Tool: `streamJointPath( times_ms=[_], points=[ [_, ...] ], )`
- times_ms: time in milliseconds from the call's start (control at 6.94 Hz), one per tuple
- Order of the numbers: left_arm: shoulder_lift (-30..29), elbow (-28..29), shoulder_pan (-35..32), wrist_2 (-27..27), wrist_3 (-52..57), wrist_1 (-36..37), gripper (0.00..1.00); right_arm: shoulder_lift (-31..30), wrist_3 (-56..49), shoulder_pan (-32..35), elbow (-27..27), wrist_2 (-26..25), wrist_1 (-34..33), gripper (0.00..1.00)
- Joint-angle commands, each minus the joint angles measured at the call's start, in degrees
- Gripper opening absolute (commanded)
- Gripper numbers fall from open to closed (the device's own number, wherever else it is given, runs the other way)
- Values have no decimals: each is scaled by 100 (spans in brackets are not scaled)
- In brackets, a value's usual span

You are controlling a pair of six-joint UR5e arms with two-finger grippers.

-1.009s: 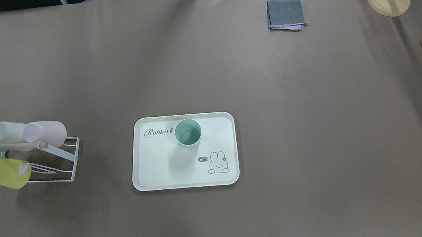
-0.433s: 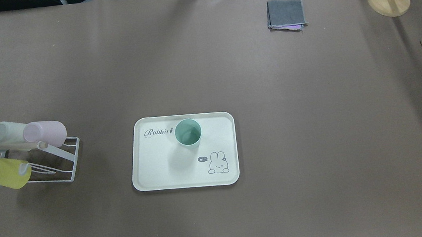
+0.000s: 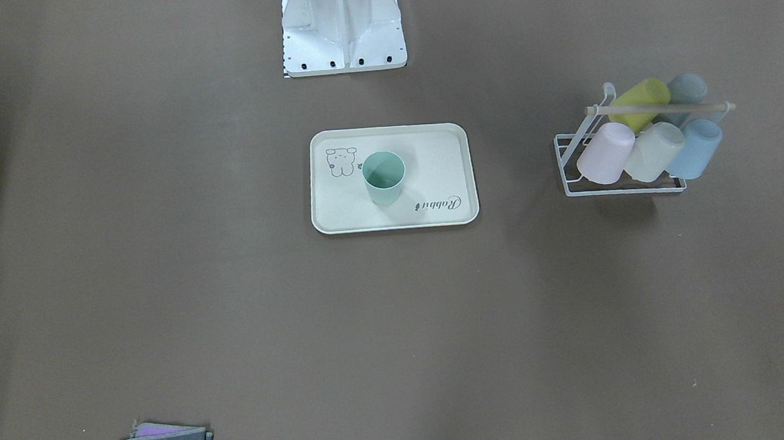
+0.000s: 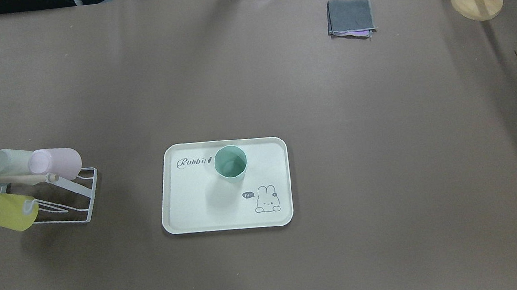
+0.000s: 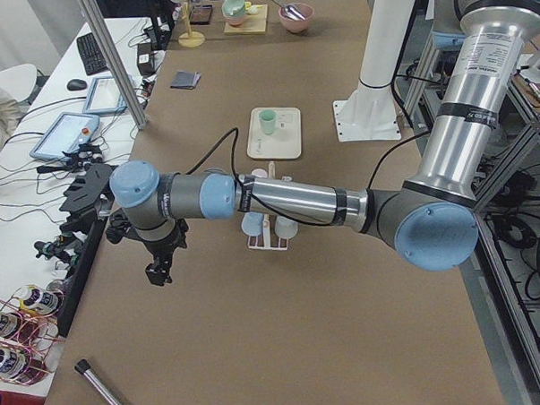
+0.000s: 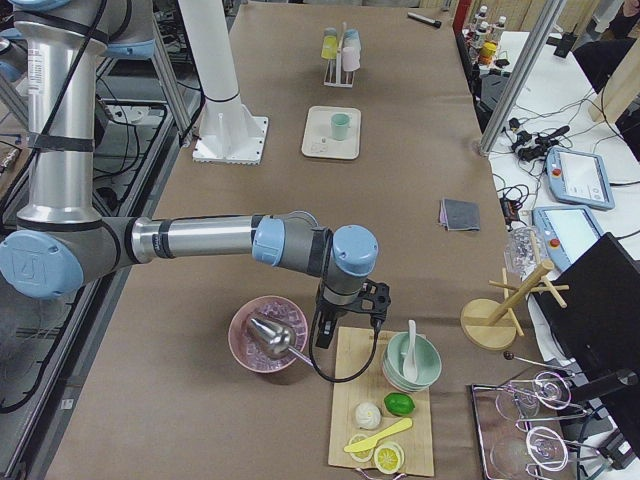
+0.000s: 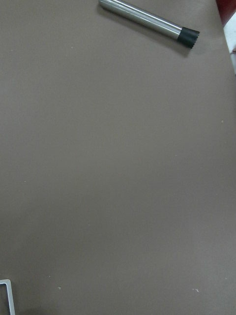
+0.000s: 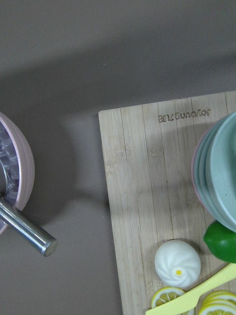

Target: Pick up and place green cup on tray

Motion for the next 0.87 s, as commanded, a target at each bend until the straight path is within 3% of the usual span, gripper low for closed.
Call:
streamJointPath(
  times_ms=[0,288,721],
  points=[
    [655,-594,-15,-32,-32,-103,97,-1,4,-6,-3,-6,8,100],
    [1026,-800,-23,-32,2,-112,97,17,4,-6,-12,-6,43,100],
    [1098,-782,-15,-32,-15,-121,97,8,4,-6,-21,-6,43,100]
  ],
)
